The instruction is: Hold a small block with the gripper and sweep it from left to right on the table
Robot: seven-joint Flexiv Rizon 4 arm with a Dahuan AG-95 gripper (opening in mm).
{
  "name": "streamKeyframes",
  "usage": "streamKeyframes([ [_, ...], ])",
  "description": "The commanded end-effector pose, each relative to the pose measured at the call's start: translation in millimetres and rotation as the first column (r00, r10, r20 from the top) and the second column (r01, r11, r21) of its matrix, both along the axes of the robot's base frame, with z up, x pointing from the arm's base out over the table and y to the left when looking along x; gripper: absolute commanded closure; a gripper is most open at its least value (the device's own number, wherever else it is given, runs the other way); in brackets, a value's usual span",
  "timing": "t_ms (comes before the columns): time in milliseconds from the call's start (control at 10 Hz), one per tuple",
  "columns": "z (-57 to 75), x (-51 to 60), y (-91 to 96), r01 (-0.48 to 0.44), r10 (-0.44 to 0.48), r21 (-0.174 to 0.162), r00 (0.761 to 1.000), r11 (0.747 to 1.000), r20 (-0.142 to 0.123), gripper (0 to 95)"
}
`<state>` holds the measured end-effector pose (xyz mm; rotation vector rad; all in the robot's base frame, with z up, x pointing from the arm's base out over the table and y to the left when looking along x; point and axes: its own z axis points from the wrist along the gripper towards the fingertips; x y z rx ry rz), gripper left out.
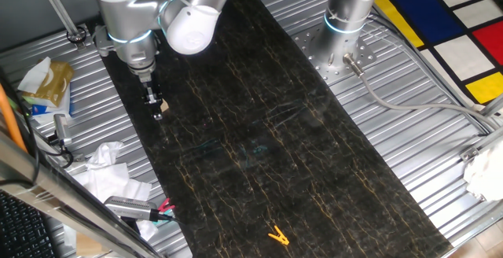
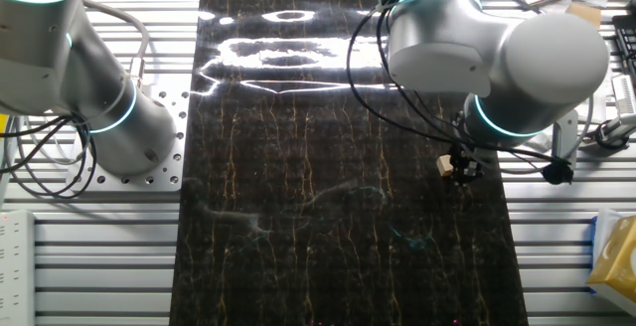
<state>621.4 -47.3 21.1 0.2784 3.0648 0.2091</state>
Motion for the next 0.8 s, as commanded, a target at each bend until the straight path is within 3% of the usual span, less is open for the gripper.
streamKeyframes([
  [100, 0.1, -0.2, 1.4, 0.004, -0.004, -0.006, 1.000, 1.000, -0.002, 38.0],
  [800, -2.4, 0.4, 8.0, 0.013, -0.013, -0.006, 1.000, 1.000, -0.003, 38.0],
])
